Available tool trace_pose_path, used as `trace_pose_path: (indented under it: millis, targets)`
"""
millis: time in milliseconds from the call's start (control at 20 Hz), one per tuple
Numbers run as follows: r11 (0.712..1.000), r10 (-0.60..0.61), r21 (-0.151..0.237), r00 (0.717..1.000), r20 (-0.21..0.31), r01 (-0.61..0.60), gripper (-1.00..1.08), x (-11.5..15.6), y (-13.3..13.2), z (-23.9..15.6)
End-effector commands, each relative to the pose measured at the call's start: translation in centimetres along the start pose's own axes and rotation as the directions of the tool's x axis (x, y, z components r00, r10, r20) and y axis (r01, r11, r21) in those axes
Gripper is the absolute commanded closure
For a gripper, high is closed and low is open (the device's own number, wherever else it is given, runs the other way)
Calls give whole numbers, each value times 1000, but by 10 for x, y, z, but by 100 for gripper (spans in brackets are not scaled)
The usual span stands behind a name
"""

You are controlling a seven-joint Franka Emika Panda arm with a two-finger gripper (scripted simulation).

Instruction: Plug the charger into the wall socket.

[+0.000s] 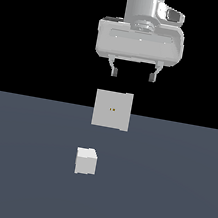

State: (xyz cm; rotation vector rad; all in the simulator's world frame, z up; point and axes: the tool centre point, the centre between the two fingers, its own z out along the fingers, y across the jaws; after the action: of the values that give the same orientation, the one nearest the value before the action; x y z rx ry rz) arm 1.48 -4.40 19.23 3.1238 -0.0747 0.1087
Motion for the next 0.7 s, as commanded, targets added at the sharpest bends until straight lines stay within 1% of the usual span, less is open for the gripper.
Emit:
trace_pose_path:
  millis: [0,350,650]
  targets:
    - [1000,0,0,1000,0,0,-92,0,0,0]
    - [1000,-12,2,1000,-6,12,-92,-6,-4,6]
    - [999,-42,7,999,-23,43,-92,-21,-13,20]
